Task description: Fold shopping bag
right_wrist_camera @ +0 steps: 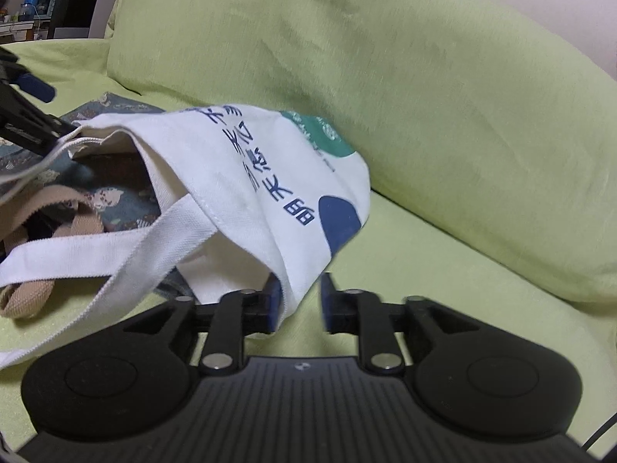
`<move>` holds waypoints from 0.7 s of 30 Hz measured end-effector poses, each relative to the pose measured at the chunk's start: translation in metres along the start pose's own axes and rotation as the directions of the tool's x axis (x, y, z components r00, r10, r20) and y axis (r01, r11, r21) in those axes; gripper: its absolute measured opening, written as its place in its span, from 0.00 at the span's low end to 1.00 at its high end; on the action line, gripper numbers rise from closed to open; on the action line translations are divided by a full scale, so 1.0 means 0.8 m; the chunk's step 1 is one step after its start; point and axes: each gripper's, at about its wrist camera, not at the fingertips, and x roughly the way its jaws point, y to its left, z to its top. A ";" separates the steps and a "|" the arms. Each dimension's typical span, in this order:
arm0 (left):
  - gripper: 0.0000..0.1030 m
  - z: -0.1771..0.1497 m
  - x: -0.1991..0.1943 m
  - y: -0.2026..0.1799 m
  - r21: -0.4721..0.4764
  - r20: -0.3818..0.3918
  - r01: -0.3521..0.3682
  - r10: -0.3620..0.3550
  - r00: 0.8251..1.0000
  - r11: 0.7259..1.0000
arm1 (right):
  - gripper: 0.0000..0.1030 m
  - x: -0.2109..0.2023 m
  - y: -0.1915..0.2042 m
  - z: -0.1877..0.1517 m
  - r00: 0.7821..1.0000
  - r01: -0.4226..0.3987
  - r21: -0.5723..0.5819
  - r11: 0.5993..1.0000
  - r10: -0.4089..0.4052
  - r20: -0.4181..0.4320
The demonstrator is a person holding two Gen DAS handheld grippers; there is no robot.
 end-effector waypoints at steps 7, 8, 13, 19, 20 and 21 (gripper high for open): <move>0.10 0.013 0.028 -0.014 0.078 -0.039 0.047 -0.044 0.998 0.996 | 0.12 0.029 -0.008 -0.001 0.991 -0.098 0.086 0.991 0.105 -0.078; 0.09 0.016 0.024 -0.015 0.087 -0.036 0.038 -0.035 0.999 0.995 | 0.10 0.030 -0.011 0.003 0.991 -0.102 0.077 0.992 0.108 -0.078; 0.01 0.048 -0.046 -0.006 0.027 0.090 0.035 -0.038 0.995 0.999 | 0.07 -0.004 -0.059 0.038 0.998 0.040 -0.006 0.999 -0.040 0.038; 0.01 0.074 -0.175 -0.092 0.080 0.217 0.206 -0.218 0.951 0.975 | 0.07 -0.093 -0.183 0.064 0.963 0.223 -0.146 0.964 -0.195 0.184; 0.02 0.074 -0.196 -0.116 0.093 0.224 0.261 -0.275 0.935 0.961 | 0.08 -0.106 -0.206 0.058 0.956 0.262 -0.184 0.947 -0.228 0.187; 0.02 0.071 -0.216 -0.143 0.103 0.226 0.325 -0.340 0.913 0.940 | 0.08 -0.118 -0.229 0.048 0.948 0.299 -0.223 0.928 -0.262 0.183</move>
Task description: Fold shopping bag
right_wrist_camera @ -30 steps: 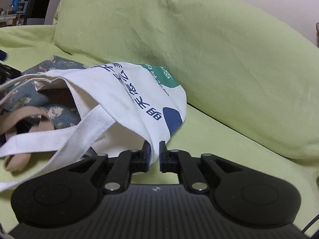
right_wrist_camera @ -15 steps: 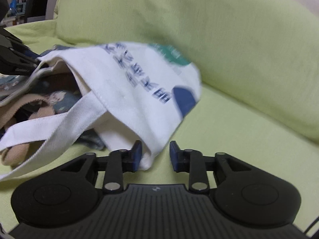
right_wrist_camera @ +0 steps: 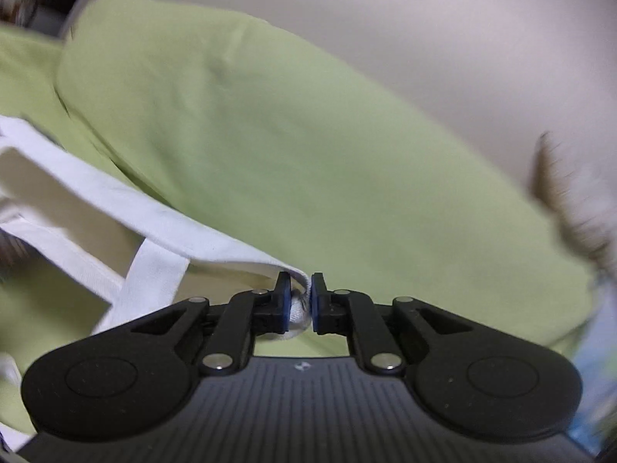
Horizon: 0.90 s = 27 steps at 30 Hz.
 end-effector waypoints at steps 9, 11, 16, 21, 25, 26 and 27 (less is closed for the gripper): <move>0.21 -0.027 -0.038 -0.219 0.073 -0.083 0.371 -0.365 0.927 0.926 | 0.43 -0.036 -0.083 -0.205 0.872 0.086 -0.267 0.960 -0.202 -0.445; 0.21 -0.032 -0.034 -0.208 0.049 -0.105 0.357 -0.351 0.930 0.933 | 0.49 -0.071 -0.069 -0.220 0.877 0.080 -0.201 0.976 -0.165 -0.451; 0.32 -0.039 -0.024 -0.164 0.029 -0.129 0.288 -0.282 0.951 0.957 | 0.51 -0.172 0.001 -0.195 0.933 0.022 -0.006 1.000 -0.023 -0.358; 0.32 -0.046 -0.009 -0.141 0.017 -0.166 0.239 -0.233 0.958 0.971 | 0.66 -0.240 0.103 -0.151 0.963 -0.176 -0.013 0.984 0.169 -0.209; 0.32 -0.055 -0.009 -0.136 0.001 -0.178 0.224 -0.220 0.959 0.975 | 0.63 -0.224 0.159 -0.134 0.974 -0.182 -0.169 0.969 0.153 -0.170; 0.32 -0.057 -0.010 -0.135 -0.001 -0.180 0.223 -0.220 0.959 0.975 | 0.60 -0.216 0.166 -0.131 0.977 -0.167 -0.199 0.966 0.135 -0.166; 0.33 -0.059 -0.009 -0.135 -0.002 -0.182 0.223 -0.219 0.958 0.975 | 0.55 -0.209 0.173 -0.129 0.980 -0.153 -0.229 0.961 0.117 -0.162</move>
